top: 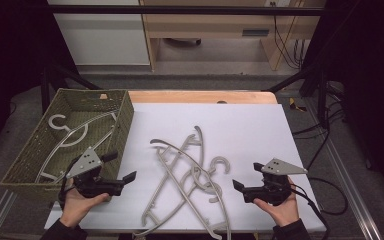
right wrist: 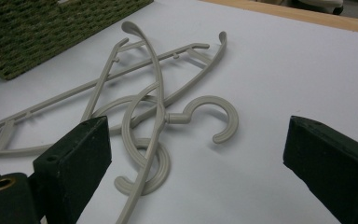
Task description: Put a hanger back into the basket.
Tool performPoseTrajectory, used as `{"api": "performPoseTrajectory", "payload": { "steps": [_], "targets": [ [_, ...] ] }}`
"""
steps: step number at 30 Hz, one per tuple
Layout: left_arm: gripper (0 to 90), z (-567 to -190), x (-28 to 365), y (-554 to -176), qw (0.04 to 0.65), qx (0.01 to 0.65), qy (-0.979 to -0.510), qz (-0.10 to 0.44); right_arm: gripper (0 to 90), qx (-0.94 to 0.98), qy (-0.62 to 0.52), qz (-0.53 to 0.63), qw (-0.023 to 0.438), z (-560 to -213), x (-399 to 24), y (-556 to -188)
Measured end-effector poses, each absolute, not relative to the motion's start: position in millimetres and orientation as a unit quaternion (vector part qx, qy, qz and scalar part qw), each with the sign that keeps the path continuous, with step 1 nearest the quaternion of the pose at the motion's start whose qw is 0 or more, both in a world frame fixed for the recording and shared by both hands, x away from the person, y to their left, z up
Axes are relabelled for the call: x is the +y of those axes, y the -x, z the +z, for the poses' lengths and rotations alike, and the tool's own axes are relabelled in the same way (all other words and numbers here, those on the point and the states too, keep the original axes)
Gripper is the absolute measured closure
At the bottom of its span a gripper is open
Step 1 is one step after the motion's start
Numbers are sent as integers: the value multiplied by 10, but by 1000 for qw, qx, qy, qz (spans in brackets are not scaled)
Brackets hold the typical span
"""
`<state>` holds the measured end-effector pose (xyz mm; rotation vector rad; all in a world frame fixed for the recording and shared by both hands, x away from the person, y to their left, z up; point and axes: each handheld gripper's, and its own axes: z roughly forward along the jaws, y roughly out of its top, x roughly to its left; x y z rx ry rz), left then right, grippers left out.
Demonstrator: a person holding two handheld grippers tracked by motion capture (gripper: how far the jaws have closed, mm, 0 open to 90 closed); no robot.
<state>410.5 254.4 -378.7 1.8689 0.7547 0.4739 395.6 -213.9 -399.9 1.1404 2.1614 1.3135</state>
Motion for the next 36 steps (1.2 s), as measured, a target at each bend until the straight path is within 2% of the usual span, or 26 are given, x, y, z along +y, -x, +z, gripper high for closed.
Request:
{"api": "performPoseTrajectory", "payload": {
  "steps": [10, 24, 36],
  "targets": [
    [77, -3861, 2449, -4100, 507, 312, -780, 190, 141, 799, -398, 424, 157, -4112, -1891, -3965],
    [84, -3884, 2456, -4099, 498, 315, -784, 193, 365, 840, -404, 348, 97, -4434, -1587, -3959],
    [89, -3908, 2445, -4112, 491, 315, -789, 189, 614, 867, -391, 299, 80, -4610, -1479, -3966]
  ]
}}
